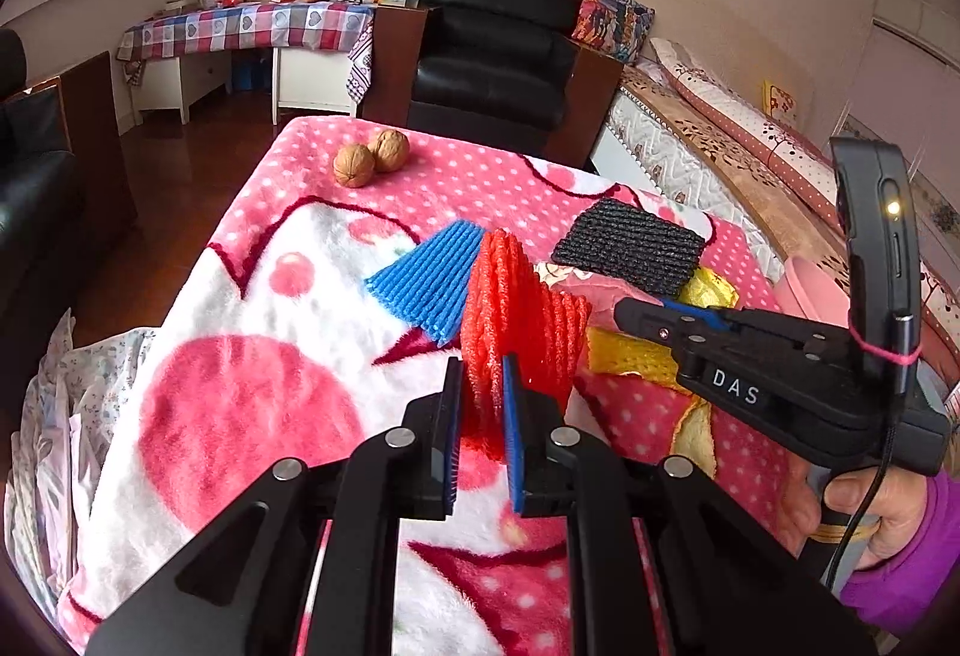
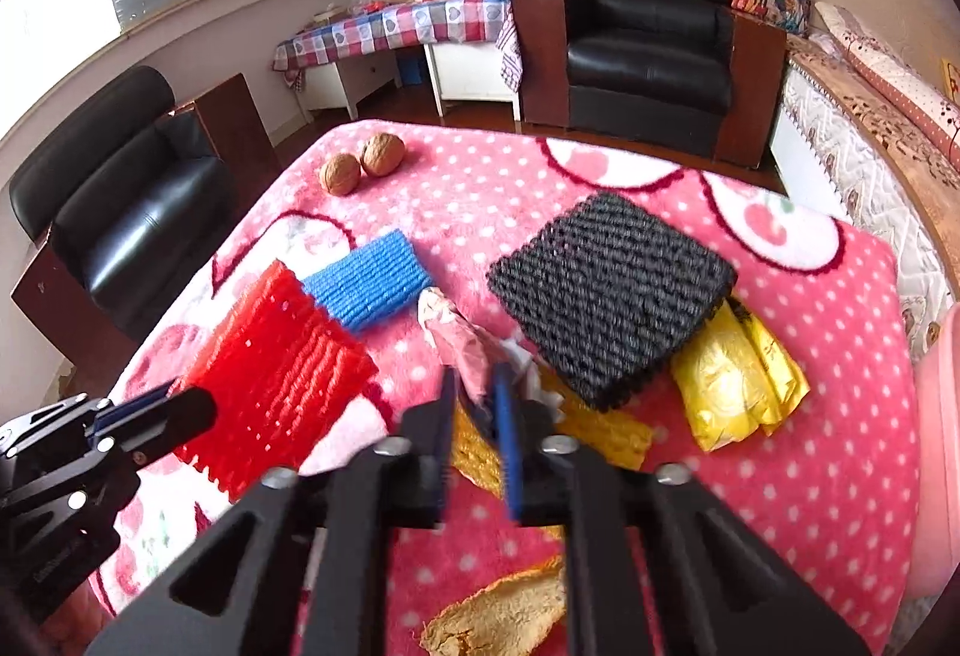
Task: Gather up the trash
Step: 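Grasp the red mesh sponge with the left tool while the right tool grasps a pink wrapper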
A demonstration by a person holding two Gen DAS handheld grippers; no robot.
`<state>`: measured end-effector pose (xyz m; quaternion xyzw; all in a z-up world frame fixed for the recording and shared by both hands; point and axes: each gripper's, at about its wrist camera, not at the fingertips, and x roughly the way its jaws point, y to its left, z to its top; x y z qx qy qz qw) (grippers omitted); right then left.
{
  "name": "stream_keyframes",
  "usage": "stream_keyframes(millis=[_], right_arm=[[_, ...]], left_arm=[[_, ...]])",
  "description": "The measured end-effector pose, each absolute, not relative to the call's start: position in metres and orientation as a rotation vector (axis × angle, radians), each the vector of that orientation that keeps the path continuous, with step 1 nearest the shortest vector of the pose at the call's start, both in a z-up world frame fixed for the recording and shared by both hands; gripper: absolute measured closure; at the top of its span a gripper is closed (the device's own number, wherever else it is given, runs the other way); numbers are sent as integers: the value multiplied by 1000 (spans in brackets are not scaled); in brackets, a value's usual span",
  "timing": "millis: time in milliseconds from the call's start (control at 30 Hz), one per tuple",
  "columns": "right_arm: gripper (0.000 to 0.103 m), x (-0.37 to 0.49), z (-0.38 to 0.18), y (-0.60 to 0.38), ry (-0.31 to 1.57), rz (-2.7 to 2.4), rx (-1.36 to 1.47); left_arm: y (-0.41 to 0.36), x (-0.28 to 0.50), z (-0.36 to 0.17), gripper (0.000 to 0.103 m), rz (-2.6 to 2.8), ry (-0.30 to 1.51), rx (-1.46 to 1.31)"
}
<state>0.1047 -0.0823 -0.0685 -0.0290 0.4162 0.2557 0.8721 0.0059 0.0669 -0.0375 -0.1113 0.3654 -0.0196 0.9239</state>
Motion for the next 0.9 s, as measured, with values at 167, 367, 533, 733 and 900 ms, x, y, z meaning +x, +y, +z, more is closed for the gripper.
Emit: stream_keyframes(millis=[167, 367, 533, 733, 900], right_arm=[[98, 93, -59, -98, 851, 545, 2], [98, 72, -44, -125, 826, 535, 58], [98, 56, -32, -148, 788, 509, 102], [98, 40, -22, -169, 743, 477, 134], [98, 32, -16, -188, 730, 442, 152]], left_arm=[[64, 4, -31, 91, -37, 727, -232], [54, 4, -19, 91, -40, 693, -233], [42, 7, -10, 91, -45, 675, -229], [23, 7, -2, 91, -69, 661, -220], [6, 9, 2, 91, -91, 659, -215]])
